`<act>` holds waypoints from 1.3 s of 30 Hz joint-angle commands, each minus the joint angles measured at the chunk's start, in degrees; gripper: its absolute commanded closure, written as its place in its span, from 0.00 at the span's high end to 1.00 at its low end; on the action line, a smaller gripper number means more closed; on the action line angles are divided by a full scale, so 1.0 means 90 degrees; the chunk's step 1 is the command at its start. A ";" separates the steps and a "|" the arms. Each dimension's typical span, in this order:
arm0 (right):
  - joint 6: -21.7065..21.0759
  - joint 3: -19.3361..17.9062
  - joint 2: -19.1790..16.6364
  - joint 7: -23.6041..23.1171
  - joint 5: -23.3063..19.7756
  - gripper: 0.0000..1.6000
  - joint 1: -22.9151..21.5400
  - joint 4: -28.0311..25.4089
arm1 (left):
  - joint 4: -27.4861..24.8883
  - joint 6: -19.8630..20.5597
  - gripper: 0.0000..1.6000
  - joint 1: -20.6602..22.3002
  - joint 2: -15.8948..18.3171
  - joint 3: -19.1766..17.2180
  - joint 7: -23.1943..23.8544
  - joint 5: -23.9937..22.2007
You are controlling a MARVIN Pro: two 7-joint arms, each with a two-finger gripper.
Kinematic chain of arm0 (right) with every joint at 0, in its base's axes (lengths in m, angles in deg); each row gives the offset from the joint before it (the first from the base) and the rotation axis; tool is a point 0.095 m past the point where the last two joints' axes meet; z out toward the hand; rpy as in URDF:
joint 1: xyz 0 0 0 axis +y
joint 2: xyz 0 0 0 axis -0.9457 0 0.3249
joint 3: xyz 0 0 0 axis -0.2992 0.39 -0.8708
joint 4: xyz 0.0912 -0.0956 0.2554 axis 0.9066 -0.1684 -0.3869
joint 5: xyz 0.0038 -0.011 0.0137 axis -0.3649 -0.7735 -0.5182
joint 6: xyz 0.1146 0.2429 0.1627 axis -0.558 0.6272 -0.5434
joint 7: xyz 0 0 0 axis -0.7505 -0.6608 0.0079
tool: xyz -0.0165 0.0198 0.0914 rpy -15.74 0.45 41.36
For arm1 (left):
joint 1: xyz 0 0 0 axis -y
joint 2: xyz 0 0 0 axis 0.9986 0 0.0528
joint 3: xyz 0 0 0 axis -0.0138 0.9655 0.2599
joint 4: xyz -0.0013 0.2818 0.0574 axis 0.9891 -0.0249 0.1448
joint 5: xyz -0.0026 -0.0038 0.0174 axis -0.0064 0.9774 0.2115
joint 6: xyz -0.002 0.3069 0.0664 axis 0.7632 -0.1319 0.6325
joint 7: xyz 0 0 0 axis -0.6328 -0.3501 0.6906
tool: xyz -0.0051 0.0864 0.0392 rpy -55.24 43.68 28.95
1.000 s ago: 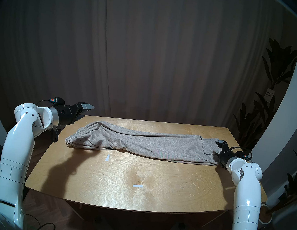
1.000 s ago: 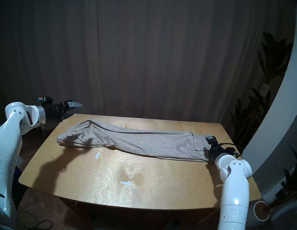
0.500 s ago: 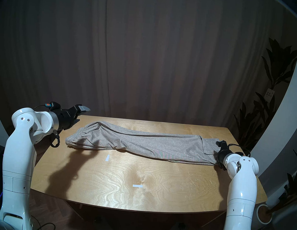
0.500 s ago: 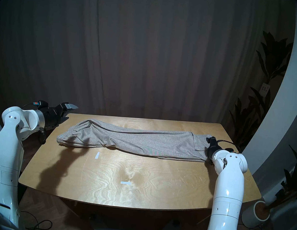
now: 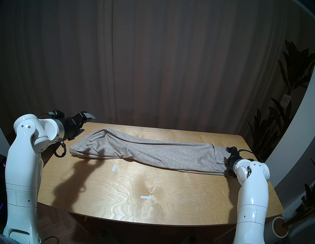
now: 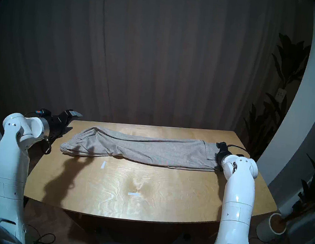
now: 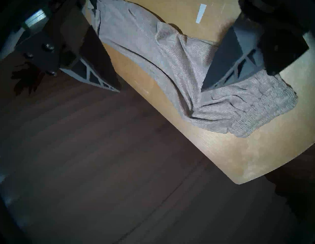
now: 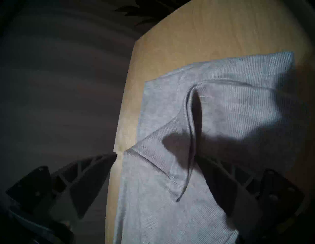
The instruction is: Fold the pants in half lengthwise, then in half again, and set them down flat
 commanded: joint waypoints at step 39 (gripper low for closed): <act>0.0681 -0.0210 -0.0399 -0.1346 -0.0066 1.00 -0.1075 0.0940 | -0.0309 -0.0132 1.00 0.0176 -0.0082 0.0215 -0.0551 -0.0256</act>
